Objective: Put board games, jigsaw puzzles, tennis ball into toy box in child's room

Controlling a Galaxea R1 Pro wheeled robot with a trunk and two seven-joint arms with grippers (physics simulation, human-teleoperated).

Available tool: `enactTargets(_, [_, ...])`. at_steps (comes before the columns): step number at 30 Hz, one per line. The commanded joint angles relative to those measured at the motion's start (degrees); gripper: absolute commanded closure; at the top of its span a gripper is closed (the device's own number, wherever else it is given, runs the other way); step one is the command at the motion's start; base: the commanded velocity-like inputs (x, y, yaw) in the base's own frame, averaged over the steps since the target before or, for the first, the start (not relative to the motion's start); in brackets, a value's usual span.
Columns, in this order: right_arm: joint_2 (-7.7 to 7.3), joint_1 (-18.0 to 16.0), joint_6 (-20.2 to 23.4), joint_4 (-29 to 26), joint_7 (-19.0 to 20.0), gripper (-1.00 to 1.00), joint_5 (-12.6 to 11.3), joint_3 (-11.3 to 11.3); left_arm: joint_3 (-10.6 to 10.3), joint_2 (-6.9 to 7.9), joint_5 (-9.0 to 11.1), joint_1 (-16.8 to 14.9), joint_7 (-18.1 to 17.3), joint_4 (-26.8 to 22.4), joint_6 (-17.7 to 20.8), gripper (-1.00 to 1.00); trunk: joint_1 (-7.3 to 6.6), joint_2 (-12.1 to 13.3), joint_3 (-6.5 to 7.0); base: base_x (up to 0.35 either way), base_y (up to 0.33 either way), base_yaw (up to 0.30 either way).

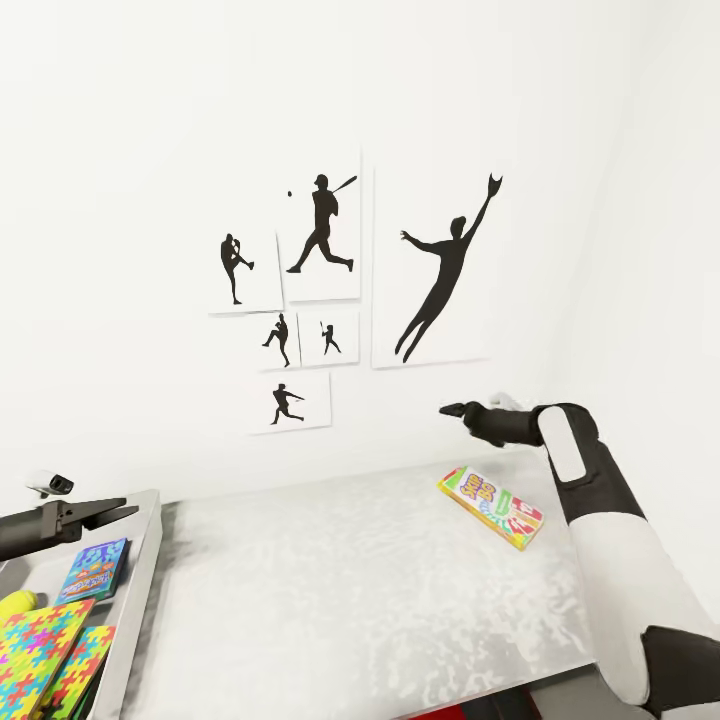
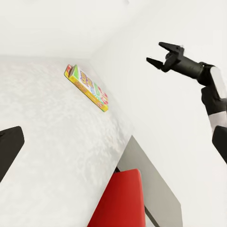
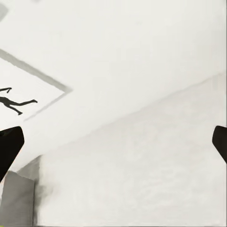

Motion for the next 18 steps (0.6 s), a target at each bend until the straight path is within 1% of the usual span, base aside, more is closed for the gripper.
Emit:
enactTargets(1, [0.11, -2.29, 0.27, 3.56, -3.91, -1.0, 0.35, 0.77, -0.33, 0.08, 0.3, -0.08, -0.19, 0.04, 0.61, -1.0, 0.04, -0.15, -0.15, 0.0, 0.0, 0.0])
enactTargets(2, [0.17, -3.31, 0.27, 5.21, -6.07, -1.0, 0.36, 1.13, -0.33, 0.08, 0.3, -0.08, -0.19, 0.04, 0.61, -1.0, 0.04, -0.15, -0.15, 0.0, 0.0, 0.0])
enactTargets(3, [0.3, -5.27, 0.27, 8.25, -10.44, -1.0, 0.37, 1.65, -0.33, 0.08, 0.3, -0.08, -0.19, 0.04, 0.61, -1.0, 0.04, -0.15, -0.15, 0.0, 0.0, 0.0])
enactTargets(6, [0.51, -7.89, 0.27, 12.29, -16.95, -1.0, 0.36, 2.11, -0.36, 0.08, 0.3, -0.08, -0.19, 0.02, 0.61, -1.0, 0.04, -0.15, -0.15, 0.0, 0.0, 0.0])
enactTargets(7, [0.56, -9.26, 0.27, 14.46, -20.63, -1.0, 0.23, 2.26, -0.38, 0.07, 0.3, -0.08, -0.19, 0.0, 0.61, -1.0, 0.04, -0.15, -0.15, 0.0, 0.0, 0.0])
enactTargets(9, [0.53, -10.57, 0.27, 16.25, -24.27, -1.0, -0.12, 2.37, -0.4, 0.06, 0.3, -0.08, -0.19, -0.03, 0.61, -1.0, 0.04, -0.15, -0.15, 0.0, 0.0, 0.0])
enactTargets(12, [0.64, -11.23, 0.27, 16.16, -26.06, -1.0, -0.3, 2.53, -0.41, 0.07, 0.3, -0.08, -0.19, -0.04, 0.61, -1.0, 0.04, -0.15, -0.15, 0.0, 0.0, 0.0])
enactTargets(14, [0.65, -11.53, 0.27, 14.76, -26.97, -1.0, -0.16, 2.73, -0.39, 0.08, 0.3, -0.08, -0.19, -0.15, 0.61, -1.0, 0.04, -0.15, -0.15, 0.0, 0.0, 0.0])
enactTargets(18, [0.58, -11.67, 0.27, 12.97, -27.76, -1.0, 0.07, 4.19, -0.37, 0.08, 0.32, -0.08, -0.19, -1.02, 0.66, -1.0, 0.04, -0.15, -0.15, 0.0, 0.0, 0.0])
